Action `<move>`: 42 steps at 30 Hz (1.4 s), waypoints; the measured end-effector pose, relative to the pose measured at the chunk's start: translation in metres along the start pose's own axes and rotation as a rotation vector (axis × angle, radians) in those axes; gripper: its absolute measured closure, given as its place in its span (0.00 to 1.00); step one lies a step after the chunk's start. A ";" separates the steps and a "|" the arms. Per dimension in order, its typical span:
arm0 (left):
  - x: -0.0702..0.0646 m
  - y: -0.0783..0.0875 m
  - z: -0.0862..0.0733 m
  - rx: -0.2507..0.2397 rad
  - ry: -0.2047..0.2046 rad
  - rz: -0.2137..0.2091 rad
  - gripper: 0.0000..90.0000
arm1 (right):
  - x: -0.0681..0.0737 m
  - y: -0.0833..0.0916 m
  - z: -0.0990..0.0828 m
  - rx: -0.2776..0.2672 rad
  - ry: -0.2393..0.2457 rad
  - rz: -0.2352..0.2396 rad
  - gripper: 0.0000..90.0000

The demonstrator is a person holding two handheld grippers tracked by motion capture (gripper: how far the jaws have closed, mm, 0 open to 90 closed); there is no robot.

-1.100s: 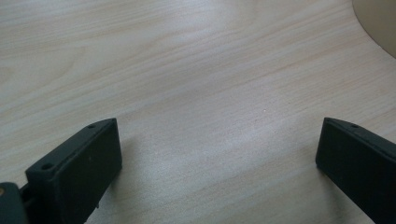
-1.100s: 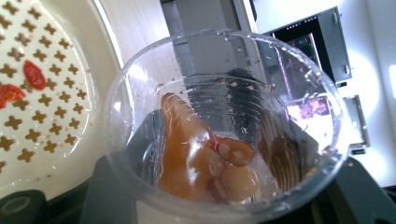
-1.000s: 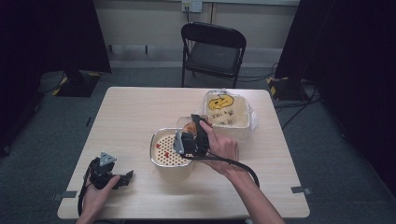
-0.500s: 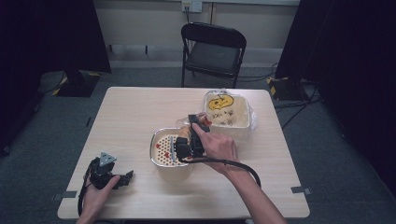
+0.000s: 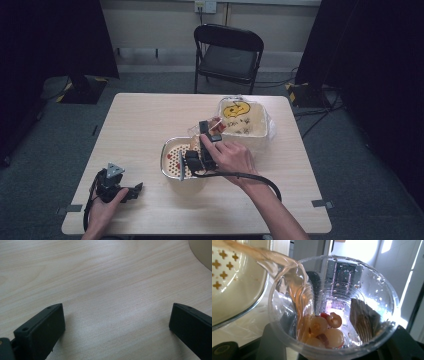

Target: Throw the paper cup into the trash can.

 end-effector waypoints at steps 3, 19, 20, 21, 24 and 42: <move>0.000 0.000 0.000 0.000 0.000 0.000 0.00 | 0.001 0.000 0.001 0.005 0.027 -0.009 0.51; 0.000 0.000 0.000 0.000 0.000 0.000 0.00 | -0.001 0.001 0.002 0.041 0.158 -0.074 0.52; 0.000 0.000 0.000 0.000 -0.001 0.000 0.00 | -0.001 0.001 0.003 0.040 0.163 -0.078 0.52; 0.000 0.000 0.000 0.000 -0.001 0.000 0.00 | -0.001 0.001 0.003 0.045 0.174 -0.083 0.52; 0.000 0.000 0.000 0.000 0.000 0.000 0.00 | 0.001 0.002 0.006 0.053 0.221 -0.105 0.53; 0.000 0.000 0.000 0.000 0.000 0.000 0.00 | 0.008 0.011 0.015 0.075 0.519 -0.247 0.54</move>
Point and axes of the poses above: each handheld gripper's, and its own axes: y roughly backward along the jaws, z roughly out of its top, x roughly to its left, the point moved 3 cm from there along -y, roughly forward along the jaws, and after that the axes turned 4 degrees about z, right-handed, at the moved point
